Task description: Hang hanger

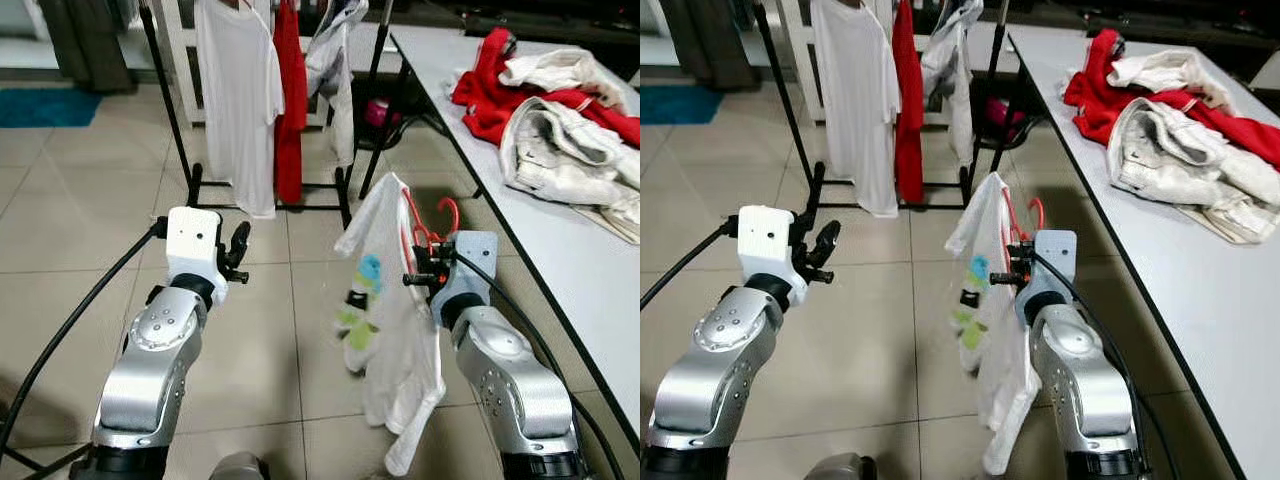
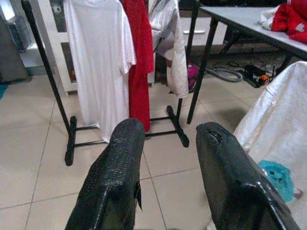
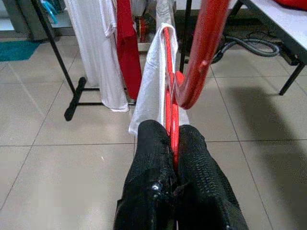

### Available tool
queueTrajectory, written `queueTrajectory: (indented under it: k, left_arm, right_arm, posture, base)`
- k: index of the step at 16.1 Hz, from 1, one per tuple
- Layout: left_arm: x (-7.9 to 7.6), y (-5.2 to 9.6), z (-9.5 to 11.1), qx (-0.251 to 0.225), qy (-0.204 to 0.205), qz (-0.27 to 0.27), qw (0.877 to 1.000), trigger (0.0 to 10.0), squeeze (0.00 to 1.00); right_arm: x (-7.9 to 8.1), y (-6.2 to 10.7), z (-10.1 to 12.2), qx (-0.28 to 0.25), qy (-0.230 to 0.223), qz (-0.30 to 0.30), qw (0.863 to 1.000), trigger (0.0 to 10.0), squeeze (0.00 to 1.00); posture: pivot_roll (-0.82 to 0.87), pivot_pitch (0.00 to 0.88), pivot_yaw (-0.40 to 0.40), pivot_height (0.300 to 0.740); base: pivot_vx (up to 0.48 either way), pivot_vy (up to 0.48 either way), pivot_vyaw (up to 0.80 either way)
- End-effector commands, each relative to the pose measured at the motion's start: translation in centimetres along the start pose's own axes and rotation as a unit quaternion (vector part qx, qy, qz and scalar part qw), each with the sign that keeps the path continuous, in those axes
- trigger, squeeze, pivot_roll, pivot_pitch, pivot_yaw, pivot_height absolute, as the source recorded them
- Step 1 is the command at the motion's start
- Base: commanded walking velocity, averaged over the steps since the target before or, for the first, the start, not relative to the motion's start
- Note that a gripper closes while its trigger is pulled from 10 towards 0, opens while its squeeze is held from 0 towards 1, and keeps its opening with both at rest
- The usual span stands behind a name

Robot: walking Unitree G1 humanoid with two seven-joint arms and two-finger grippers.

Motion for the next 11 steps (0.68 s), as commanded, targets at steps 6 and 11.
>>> queueTrajectory:
  k: [6,11]
  left_arm:
    - [0.1,0.19,0.46,-0.003,0.0,-0.009,1.0,10.0,0.0]
    - [0.15,0.32,0.5,-0.001,0.0,-0.014,1.0,10.0,0.0]
  right_arm:
    - [-0.38,0.24,0.76,-0.019,-0.003,-0.009,1.0,10.0,0.0]
    - [-0.33,0.32,0.66,-0.017,-0.007,-0.008,1.0,10.0,0.0]
  posture:
    - [0.07,0.087,-0.057,0.74]
    - [0.07,0.09,-0.054,0.74]
  base:
    - [0.355,0.0,0.0]
    - [0.388,0.0,0.0]
Point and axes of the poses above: a point about 5 cm out from each wrist's last joint towards the gripper, its own y axis pointing back from the gripper into the wrist, its own z axis along the axis of the wrist's last joint, x = y × z, the point moved 2 cm from there along -y, pointing out of the wrist towards the gripper
